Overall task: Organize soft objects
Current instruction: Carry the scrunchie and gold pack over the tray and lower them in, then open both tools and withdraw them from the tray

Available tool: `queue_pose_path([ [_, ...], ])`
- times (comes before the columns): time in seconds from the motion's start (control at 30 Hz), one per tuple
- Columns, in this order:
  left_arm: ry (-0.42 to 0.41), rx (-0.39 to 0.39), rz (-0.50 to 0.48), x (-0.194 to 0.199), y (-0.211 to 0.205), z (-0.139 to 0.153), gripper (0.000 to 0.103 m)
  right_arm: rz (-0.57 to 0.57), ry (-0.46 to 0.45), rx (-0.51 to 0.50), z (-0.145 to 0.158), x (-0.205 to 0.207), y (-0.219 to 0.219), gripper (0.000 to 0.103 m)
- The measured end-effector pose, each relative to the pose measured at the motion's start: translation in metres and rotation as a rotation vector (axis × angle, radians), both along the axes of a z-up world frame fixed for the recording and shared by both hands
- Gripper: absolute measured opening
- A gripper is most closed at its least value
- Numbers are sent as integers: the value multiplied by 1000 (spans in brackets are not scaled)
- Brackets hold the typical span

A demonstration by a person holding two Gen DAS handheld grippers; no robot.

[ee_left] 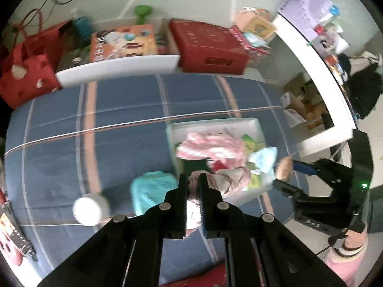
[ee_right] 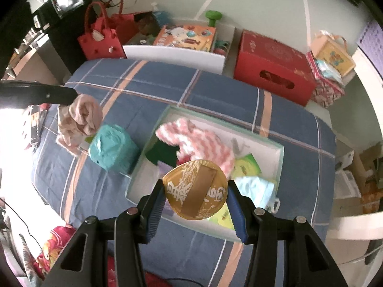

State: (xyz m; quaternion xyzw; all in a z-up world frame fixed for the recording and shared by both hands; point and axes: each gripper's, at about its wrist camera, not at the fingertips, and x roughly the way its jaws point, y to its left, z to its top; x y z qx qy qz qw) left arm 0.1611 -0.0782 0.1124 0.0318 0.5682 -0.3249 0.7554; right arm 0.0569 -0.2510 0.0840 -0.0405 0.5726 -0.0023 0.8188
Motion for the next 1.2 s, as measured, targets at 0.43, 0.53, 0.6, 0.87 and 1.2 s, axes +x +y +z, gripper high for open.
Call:
queue_pose_path([
  [0.43, 77, -2, 44, -35, -67, -115, 8, -36, 173, 20, -118, -9, -13, 53],
  [0.53, 40, 45, 77, -40, -67, -130, 8, -39, 191, 33, -137, -7, -12, 53],
  [0.6, -3, 83, 92, -44, -67, -135, 8, -42, 194, 38, -146, -5, -12, 53],
  [0.87, -41, 151, 119, -52, -64, -161, 9, -71, 200, 50, -172, 1, -17, 53],
  [1.2, -61, 102, 147, -70, -41, -147, 44, -93, 156, 65, -165, -10, -9, 59],
])
